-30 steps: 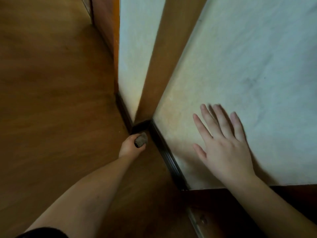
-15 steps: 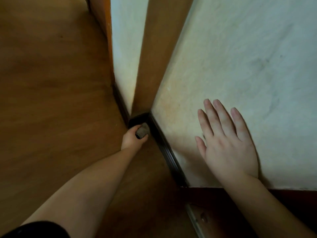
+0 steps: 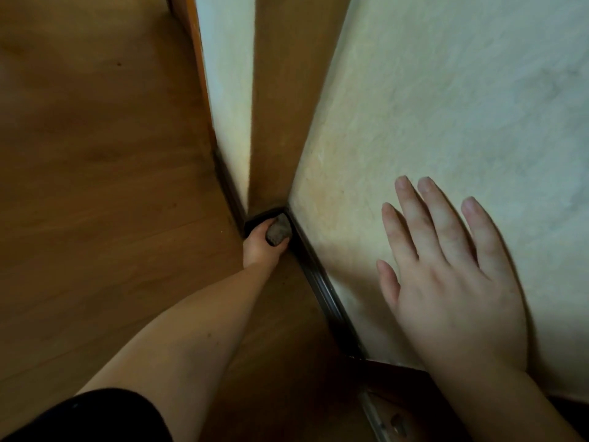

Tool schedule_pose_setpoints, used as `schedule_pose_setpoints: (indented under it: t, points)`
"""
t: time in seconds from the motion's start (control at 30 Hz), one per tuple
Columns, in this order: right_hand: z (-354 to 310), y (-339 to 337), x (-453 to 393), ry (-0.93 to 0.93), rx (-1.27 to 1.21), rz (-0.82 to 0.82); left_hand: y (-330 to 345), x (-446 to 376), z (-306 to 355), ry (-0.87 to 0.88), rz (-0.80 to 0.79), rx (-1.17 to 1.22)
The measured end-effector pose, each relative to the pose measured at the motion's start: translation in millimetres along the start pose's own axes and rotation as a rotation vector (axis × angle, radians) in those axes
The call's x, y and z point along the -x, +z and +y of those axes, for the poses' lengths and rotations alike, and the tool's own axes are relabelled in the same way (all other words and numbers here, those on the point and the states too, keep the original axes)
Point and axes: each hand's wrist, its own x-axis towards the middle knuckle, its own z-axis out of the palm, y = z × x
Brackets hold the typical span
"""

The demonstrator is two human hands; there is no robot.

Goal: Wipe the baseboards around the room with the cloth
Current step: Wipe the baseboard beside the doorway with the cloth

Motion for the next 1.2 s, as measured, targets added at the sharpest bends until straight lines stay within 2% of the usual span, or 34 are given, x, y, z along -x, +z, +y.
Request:
schedule_pose_setpoints:
  t: [0.27,0.7,0.87,1.0,1.2]
  points:
    - [-2,-6,-2,0.017,0.006,-0.010,14,29,-10,-0.065,-0.104,0.017]
    - [-3,-8,-7,0.020,-0.080,-0.023,73,160,-47,0.044,-0.167,-0.088]
    - [-4,-6,-5,0.023,-0.092,-0.006,86,205,-50,0.003,-0.245,-0.048]
    - [-4,-5,-3,0.027,-0.096,0.005,89,232,-58,0.021,-0.372,-0.062]
    - [-3,-5,-3,0.022,-0.106,0.014,63,208,-67,0.224,-0.611,-0.232]
